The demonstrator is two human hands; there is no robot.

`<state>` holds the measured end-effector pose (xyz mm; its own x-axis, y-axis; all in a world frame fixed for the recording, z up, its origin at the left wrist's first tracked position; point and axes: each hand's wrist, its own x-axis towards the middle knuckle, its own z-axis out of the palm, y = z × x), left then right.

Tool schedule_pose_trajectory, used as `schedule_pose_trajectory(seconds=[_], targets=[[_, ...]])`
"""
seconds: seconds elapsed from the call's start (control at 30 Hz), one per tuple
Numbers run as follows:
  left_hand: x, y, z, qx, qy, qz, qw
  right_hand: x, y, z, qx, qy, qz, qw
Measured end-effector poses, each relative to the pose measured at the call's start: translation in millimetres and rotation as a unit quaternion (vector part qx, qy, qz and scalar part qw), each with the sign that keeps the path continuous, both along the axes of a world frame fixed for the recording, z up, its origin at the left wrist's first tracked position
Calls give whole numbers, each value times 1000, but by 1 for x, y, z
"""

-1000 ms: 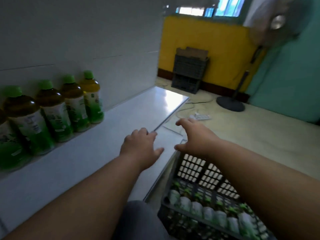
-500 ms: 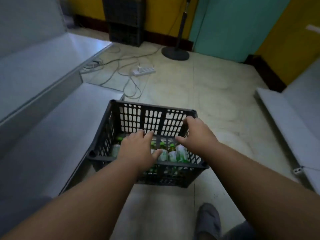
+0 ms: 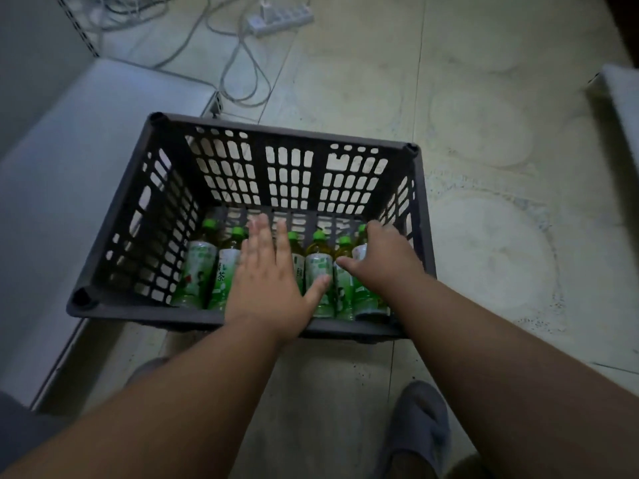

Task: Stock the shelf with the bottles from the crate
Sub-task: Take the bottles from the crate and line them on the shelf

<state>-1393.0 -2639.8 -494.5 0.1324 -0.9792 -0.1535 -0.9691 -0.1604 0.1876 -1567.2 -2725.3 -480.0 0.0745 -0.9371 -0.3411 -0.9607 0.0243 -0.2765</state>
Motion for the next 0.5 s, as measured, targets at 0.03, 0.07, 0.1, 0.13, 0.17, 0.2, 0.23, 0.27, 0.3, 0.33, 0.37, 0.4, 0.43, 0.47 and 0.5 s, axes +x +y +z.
schedule_pose_trajectory(seconds=[0.03,0.07,0.1,0.13,0.17,0.2,0.23,0.27,0.3,0.33,0.37,0.4,0.43,0.47,0.5], targets=[[0,-1,-1,4,0,-2,1000,1,-6,-10,12,20,3,1000],[-1,-1,-1,8,1,-3,1000,2,-13,-20,26,35,0,999],[0,-2,0,8,-1,-4,1000,3,-19,-28,37,49,-5,998],[1,-4,-1,8,-2,-4,1000,5,-27,-37,47,66,-10,997],[1,-5,-1,11,-2,-5,1000,6,-35,-46,54,94,-8,994],[1,-5,-2,16,-1,-6,1000,8,-41,-56,57,128,6,990],[1,-5,-3,24,0,-7,1000,10,-45,-65,60,162,26,985],[1,-5,-2,30,0,-6,1000,12,-47,-74,62,191,41,979],[1,-7,-3,36,-1,-5,999,15,-49,-83,63,216,44,973],[2,-8,-3,43,0,-4,999,18,-51,-90,63,238,42,968],[2,-9,-2,51,2,-4,999,21,-53,-94,63,250,37,965],[2,-9,-1,60,5,-4,998,22,-54,-96,66,256,32,964],[2,-10,0,66,8,-5,998,22,-54,-97,66,256,27,964],[2,-10,1,70,10,-5,997,21,-53,-99,66,248,23,966],[2,-11,3,74,10,-5,997,21,-52,-100,71,230,14,971]])
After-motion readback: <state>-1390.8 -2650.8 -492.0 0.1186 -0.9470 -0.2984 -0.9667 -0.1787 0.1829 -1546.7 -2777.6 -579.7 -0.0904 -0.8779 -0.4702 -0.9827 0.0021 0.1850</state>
